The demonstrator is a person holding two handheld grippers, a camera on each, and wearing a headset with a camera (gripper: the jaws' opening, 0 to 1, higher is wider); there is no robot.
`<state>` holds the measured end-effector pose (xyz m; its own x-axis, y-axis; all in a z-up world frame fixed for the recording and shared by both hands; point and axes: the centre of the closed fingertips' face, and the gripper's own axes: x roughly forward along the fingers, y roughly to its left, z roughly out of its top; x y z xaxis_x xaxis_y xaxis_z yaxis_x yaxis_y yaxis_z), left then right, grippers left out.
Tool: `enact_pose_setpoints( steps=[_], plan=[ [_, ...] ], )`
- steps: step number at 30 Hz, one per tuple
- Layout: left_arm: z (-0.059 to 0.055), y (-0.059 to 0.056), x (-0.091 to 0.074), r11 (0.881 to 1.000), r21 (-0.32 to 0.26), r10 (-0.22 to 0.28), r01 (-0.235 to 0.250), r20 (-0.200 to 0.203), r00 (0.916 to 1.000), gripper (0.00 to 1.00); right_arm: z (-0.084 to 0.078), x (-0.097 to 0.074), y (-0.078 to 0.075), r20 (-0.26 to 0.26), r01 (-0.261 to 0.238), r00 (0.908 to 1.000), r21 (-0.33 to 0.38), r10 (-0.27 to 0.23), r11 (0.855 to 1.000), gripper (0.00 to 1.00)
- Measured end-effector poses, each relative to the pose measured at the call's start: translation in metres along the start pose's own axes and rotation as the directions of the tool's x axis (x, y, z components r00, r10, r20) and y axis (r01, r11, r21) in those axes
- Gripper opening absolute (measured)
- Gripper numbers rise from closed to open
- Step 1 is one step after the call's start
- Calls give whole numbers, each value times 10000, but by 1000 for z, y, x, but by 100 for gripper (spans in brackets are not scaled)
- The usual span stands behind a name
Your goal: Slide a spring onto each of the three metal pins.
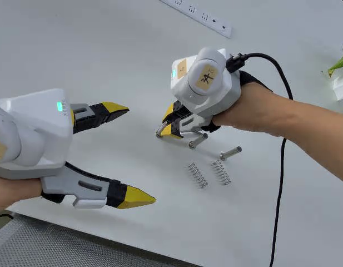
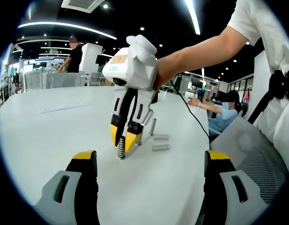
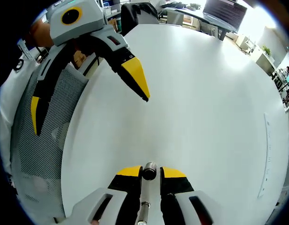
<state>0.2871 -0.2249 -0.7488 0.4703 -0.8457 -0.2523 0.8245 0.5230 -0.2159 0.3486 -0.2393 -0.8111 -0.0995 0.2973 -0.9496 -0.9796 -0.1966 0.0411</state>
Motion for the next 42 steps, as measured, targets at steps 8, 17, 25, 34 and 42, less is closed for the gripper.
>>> enact_pose_setpoints(
  steps=[8, 17, 25, 34, 42],
  plan=[
    [1, -2, -1, 9999, 103, -34, 35, -79, 10000, 94, 3, -7, -1, 359, 76, 9993, 265, -86, 9996, 16],
    [0, -8, -5, 9997, 224, -75, 82, -288, 9996, 94, -1, -17, 0, 833, 253, 9961, 605, -303, 9978, 26],
    [2, -11, -8, 9993, 349, -76, 91, -446, 9990, 93, -1, -32, 4, 1273, 502, 9900, 822, -605, 9953, 34],
    [4, -12, -8, 9986, 512, -87, 118, -601, 9982, 93, -3, -51, 16, 1874, 750, 9776, 1135, -955, 9907, 48],
    [5, -12, -9, 9974, 707, -100, 157, -808, 9967, 93, -13, -70, 27, 2579, 1150, 9527, 1832, -1606, 9763, 56]
  ],
)
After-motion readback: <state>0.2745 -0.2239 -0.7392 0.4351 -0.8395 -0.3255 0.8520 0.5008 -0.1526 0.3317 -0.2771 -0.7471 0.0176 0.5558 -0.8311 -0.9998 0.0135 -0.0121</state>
